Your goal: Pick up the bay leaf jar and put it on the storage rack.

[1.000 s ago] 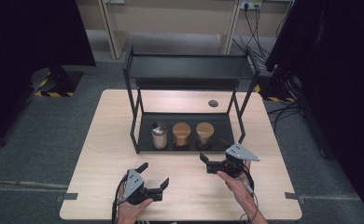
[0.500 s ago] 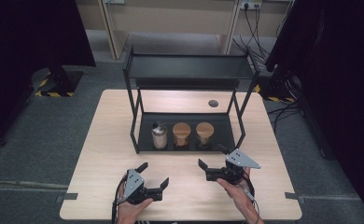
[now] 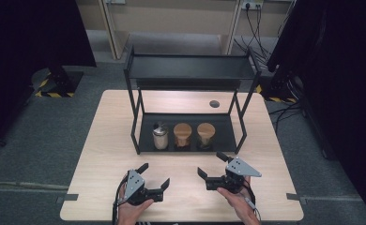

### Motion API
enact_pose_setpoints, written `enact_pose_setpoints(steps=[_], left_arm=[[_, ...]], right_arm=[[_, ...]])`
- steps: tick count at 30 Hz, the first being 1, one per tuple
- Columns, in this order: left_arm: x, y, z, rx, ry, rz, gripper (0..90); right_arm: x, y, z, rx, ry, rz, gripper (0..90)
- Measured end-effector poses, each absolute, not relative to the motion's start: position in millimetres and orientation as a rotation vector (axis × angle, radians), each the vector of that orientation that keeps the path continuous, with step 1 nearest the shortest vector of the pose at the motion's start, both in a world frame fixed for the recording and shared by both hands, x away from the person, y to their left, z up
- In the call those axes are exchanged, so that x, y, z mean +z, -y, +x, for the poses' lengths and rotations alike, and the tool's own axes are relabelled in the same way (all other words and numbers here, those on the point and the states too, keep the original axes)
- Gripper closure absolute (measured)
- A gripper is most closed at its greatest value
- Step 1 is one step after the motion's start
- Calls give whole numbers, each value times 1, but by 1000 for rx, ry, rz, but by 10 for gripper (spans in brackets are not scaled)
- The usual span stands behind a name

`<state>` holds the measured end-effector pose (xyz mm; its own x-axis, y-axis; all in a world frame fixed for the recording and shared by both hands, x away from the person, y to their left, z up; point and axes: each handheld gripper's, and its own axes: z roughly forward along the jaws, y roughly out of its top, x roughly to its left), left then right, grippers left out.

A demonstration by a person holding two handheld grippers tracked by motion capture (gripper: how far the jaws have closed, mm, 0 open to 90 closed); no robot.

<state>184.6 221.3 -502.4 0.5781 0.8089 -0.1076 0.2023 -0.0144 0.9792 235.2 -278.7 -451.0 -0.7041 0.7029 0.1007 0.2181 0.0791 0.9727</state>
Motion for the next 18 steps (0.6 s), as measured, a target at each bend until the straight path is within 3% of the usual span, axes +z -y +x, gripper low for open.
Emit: enact_pose_setpoints(steps=[18], left_arm=[[-503,-221,185,599,-887,1544,10]], right_arm=[[-455,281,232,1659,-1974,921,22]])
